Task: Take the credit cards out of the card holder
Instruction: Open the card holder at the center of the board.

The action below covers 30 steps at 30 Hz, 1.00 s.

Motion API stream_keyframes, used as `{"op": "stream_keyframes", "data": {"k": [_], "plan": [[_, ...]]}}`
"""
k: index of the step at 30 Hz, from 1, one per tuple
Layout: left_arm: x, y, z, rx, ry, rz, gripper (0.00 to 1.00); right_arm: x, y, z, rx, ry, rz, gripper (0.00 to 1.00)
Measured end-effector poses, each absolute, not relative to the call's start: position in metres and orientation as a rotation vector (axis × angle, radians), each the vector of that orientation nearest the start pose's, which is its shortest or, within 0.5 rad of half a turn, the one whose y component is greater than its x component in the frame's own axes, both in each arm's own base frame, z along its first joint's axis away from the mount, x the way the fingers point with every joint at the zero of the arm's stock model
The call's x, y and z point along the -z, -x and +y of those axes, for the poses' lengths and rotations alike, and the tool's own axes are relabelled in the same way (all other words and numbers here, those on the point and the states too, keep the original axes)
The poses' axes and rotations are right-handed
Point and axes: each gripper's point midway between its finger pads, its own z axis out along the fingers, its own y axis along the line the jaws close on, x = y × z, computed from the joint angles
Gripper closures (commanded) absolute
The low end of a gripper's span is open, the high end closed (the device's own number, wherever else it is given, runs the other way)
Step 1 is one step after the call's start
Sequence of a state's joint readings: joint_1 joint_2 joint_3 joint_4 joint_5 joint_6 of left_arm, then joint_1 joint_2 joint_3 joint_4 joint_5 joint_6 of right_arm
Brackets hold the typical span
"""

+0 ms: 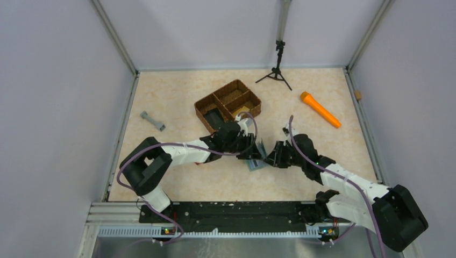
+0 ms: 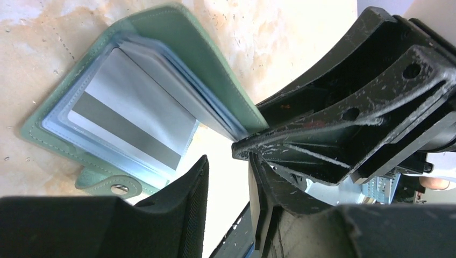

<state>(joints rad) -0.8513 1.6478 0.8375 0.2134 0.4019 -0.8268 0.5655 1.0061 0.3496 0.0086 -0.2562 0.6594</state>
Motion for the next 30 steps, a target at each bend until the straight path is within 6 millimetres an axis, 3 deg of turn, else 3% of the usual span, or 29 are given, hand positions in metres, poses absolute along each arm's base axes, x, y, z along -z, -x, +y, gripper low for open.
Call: {"op": "stream_keyframes", "data": {"k": [8, 11, 14, 18, 25, 30], "plan": [[-0.084, -0.208, -0.372, 1.212, -0.298, 2.469, 0.55, -0.064, -0.21, 0.194, -0.881, -0.042, 2.357, 0.91], [-0.091, -0.211, -0.365, 1.187, -0.287, 2.452, 0.51, -0.061, -0.212, 0.188, -0.862, -0.08, 2.37, 0.96], [-0.101, -0.213, -0.356, 1.17, -0.279, 2.42, 0.41, -0.06, -0.212, 0.185, -0.853, -0.099, 2.376, 1.0], [-0.095, -0.218, -0.338, 1.092, -0.242, 2.428, 0.23, -0.059, -0.212, 0.184, -0.852, -0.103, 2.378, 1.0], [-0.065, -0.22, -0.311, 0.878, -0.198, 2.546, 0.24, -0.057, -0.21, 0.186, -0.881, -0.102, 2.364, 1.0], [-0.051, -0.228, -0.309, 0.784, -0.195, 2.596, 0.37, -0.057, -0.209, 0.187, -0.891, -0.097, 2.364, 1.0]]}}
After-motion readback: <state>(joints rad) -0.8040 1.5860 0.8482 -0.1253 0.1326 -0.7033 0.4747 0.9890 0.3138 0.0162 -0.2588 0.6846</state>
